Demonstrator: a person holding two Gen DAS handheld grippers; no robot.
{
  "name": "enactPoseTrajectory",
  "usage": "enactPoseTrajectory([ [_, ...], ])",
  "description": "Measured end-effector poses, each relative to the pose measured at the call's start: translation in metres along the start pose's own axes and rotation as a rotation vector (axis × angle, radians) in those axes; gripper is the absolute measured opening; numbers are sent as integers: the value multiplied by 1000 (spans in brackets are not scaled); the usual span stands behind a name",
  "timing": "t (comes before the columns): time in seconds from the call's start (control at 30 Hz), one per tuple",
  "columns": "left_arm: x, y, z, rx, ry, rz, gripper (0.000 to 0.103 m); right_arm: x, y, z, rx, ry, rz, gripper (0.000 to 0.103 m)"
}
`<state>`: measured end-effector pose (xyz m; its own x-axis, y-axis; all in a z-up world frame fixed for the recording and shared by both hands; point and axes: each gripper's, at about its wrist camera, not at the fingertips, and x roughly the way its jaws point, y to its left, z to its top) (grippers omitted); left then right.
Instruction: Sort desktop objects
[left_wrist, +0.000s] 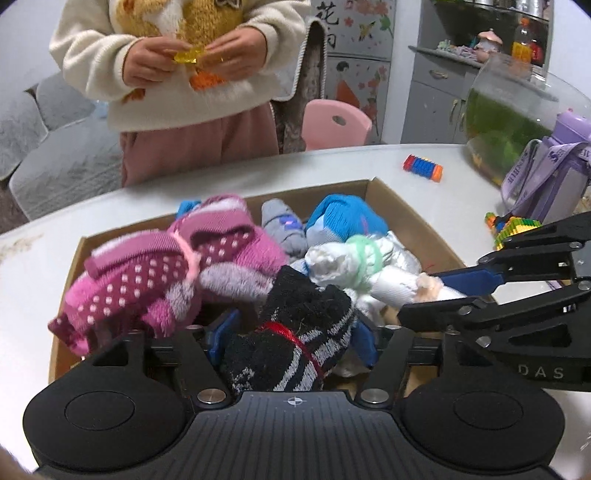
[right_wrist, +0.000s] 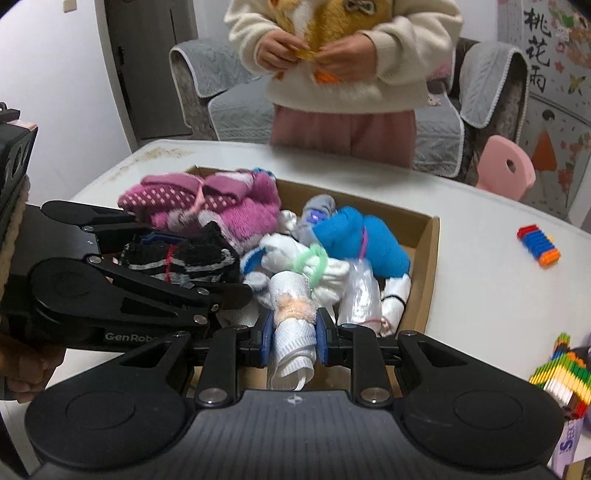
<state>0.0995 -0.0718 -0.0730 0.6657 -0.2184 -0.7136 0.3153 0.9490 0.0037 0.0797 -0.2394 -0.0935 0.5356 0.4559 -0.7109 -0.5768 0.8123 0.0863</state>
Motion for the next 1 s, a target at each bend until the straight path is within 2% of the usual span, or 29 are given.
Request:
enactPoseTrajectory([
  [0.07,1,4,-1,-15,11,25,88,-3,1,-1,0,-7,-20,25],
  [0.1,0,6,-2,-19,12,29,89,-4,1,-1,3,-13,-24,30],
  [0.13,-3,7,-4,-22,16,25,94,-7,-1,-1,8,-25,-35,48],
  [0.17,-6,9,-6,-26,19,19,101,-12,-2,-2,9,-43,-44,60],
  [0.2,-12,9,-8,-31,14,18,102,-17,-3,-2,8,-64,-40,80],
  [0.37,-63,4,-22,7,-70,44,102,-54,4,-5,5,-171,-24,85],
  [0.43,-94,2,-30,17,-131,55,103,-70,5,-9,24,-225,1,96],
  [0.53,-141,-3,-45,29,-231,88,103,-99,16,-21,23,-303,32,102],
  [0.67,-197,-15,-70,78,-329,206,103,-124,34,-34,22,-349,31,102],
  [0.83,-225,-26,-102,140,-325,255,103,-136,55,-50,31,-356,66,102],
  [1.0,-236,-24,-115,107,-305,232,103,-136,72,-62,27,-336,87,102],
])
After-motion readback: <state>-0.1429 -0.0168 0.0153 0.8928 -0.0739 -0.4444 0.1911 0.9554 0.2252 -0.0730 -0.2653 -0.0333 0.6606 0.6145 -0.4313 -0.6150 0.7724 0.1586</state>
